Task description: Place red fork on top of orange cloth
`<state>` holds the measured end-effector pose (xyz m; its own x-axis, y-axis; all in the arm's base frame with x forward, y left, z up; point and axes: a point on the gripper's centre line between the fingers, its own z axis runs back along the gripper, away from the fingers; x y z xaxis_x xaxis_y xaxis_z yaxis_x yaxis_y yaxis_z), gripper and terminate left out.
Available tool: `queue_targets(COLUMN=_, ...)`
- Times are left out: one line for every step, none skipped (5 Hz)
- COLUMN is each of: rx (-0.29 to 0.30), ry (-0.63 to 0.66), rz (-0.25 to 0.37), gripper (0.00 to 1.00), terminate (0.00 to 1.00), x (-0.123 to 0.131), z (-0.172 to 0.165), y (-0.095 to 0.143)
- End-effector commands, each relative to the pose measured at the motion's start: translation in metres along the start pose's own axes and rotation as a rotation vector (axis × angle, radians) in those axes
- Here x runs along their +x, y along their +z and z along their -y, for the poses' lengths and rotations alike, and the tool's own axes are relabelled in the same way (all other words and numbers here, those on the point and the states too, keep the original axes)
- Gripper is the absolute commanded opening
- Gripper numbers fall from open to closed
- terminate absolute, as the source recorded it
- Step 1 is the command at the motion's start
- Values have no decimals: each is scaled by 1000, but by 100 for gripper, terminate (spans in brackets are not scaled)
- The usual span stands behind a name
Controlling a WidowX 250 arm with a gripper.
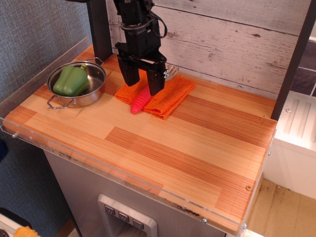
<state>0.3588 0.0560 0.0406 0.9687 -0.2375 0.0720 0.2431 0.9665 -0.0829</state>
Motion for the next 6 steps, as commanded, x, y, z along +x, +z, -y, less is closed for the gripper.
queue_targets(rx=101, ry=76, rz=68, gripper=100, terminate=0, x=-44, z=-1, y=58)
queue_targets(rx=60, ry=135, rz=82, gripper=100, terminate=0, x=-62, z=7, y=66)
queue_targets(rx=59, ry=154, rz=74, gripper=100, terminate=0, x=-70, z=13, y=69)
queue_targets(rx=54, ry=113, rz=7, gripper=100, terminate=0, x=-74, z=12, y=72)
queue_targets(rx=54, ry=113, rz=7, gripper=100, terminate=0, x=-74, z=12, y=72)
queue_targets(rx=54, ry=113, rz=7, gripper=100, terminate=100, x=-74, z=12, y=72)
